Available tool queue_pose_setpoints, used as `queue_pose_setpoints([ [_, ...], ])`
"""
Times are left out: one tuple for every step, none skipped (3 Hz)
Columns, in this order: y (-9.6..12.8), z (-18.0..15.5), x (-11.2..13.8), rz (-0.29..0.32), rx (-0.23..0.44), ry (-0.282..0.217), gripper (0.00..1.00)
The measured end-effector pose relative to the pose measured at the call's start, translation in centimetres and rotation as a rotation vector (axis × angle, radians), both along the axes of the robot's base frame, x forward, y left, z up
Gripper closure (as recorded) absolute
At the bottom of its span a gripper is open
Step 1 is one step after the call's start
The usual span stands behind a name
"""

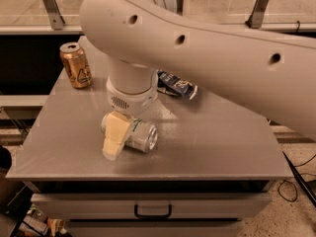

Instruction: Place 7up can upright

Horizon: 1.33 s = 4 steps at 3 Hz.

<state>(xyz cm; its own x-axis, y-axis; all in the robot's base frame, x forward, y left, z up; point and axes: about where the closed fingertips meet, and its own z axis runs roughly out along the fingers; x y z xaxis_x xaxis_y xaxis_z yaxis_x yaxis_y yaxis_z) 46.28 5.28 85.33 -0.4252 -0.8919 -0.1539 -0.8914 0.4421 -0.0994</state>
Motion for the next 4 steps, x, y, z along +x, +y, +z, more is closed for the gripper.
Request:
queue_pose_setpoints([
  [-0.03, 0.21, -0.08, 0.000, 0.001, -0.005, 0.18],
  [-0.04, 0.41, -0.14, 0.000, 0.002, -0.011, 0.42],
  [-0.05, 0.58, -0.20, 0.000, 0.003, -0.015, 0.64],
  [-0.05, 0.77, -0.27, 0.000, 0.004, -0.020, 0.88],
])
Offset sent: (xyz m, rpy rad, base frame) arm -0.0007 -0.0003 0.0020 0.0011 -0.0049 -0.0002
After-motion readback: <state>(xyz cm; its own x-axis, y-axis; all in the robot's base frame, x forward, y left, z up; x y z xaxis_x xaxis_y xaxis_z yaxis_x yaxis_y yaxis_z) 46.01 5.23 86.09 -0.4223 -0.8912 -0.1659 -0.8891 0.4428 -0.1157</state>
